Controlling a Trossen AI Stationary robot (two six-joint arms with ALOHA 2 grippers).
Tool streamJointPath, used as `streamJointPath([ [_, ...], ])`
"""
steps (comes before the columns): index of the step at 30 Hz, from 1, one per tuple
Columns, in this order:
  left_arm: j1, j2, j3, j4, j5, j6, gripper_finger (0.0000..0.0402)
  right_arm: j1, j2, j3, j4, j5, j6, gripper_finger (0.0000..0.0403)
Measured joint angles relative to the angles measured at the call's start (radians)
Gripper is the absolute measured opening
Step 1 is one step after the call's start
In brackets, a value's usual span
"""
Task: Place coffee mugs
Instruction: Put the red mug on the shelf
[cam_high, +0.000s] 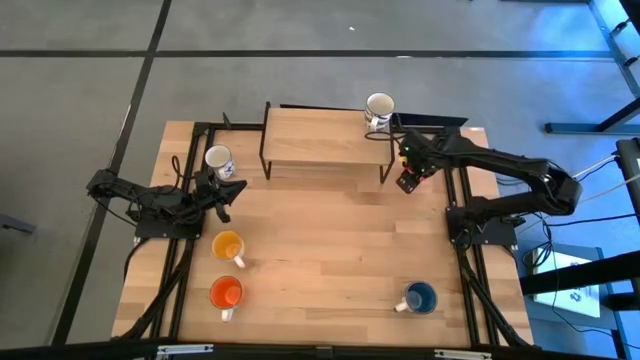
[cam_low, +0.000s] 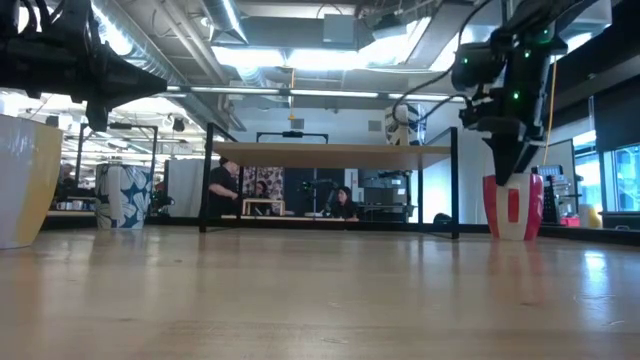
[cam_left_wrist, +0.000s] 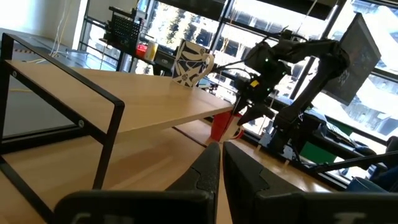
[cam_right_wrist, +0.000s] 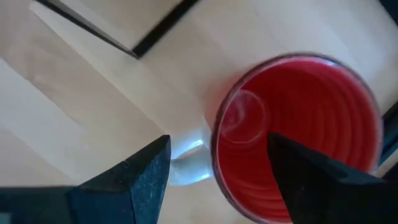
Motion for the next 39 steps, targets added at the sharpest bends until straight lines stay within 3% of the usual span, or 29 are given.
streamJointPath([
  [5,0.0,0.0,0.0,0.0,0.0,0.0,0.0014,0.003,0.027,-0.006,0.024,-0.001,-0.001,0.0219],
  [15,0.0,0.0,0.0,0.002,0.01,0.0,0.0014,0.002,0.032,-0.006,0.01,-0.007,-0.021,0.0031],
  [17,0.0,0.0,0.0,0.002,0.011,0.0,0.0014,0.003,0.032,-0.007,0.001,-0.013,-0.031,0.001],
  [28,0.0,0.0,0.0,0.002,0.012,0.001,0.0014,0.029,-0.063,0.021,-0.123,-0.087,-0.003,0.0005],
  [39,0.0,0.0,0.0,0.002,0.012,0.001,0.0014,0.354,-0.085,0.133,-0.152,-0.168,0.107,0.0002],
])
